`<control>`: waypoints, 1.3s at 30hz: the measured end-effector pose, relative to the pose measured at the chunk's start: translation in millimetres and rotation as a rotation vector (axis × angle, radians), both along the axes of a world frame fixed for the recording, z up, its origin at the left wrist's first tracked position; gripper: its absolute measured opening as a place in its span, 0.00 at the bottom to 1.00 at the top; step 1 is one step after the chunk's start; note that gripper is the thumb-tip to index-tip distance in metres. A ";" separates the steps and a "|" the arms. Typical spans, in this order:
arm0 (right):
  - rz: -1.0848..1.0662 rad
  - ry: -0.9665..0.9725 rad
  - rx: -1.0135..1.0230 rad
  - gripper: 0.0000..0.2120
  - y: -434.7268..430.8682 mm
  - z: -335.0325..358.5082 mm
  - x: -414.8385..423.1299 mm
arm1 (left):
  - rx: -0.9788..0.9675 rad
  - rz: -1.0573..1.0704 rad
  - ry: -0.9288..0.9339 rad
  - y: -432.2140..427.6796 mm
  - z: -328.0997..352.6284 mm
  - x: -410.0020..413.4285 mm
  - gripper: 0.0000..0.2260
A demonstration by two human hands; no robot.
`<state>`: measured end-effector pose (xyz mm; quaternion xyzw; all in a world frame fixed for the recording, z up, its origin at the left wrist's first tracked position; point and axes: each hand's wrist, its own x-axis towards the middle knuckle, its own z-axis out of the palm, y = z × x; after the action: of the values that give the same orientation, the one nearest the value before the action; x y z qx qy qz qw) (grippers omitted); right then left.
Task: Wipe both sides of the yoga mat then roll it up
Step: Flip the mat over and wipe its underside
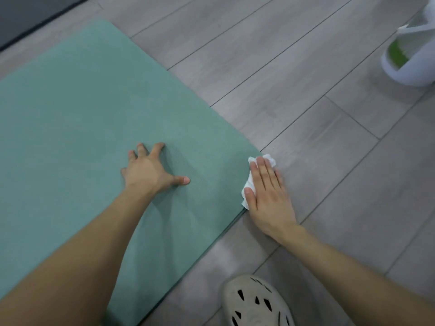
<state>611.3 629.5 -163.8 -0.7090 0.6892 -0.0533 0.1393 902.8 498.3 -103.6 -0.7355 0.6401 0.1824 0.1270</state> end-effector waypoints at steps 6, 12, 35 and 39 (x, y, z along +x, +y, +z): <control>0.528 0.012 -0.001 0.32 17.4 -0.4 79.5 | 0.069 -0.027 0.000 3.2 11.6 4.7 0.65; 0.450 0.135 -0.041 0.32 -43.1 10.8 5.8 | 0.068 -0.038 0.115 21.7 21.3 68.4 0.61; 1.119 0.002 -0.088 0.31 -119.5 5.7 190.0 | 0.145 0.233 -0.011 38.4 0.5 126.2 0.78; 1.098 0.049 -0.143 0.29 -220.9 8.2 177.0 | 0.150 0.216 -0.040 39.0 3.6 123.8 0.77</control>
<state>788.3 408.6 -155.6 -0.9730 0.2158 -0.0028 0.0822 1026.7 537.3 -99.9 -0.7921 0.5390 0.2277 0.1738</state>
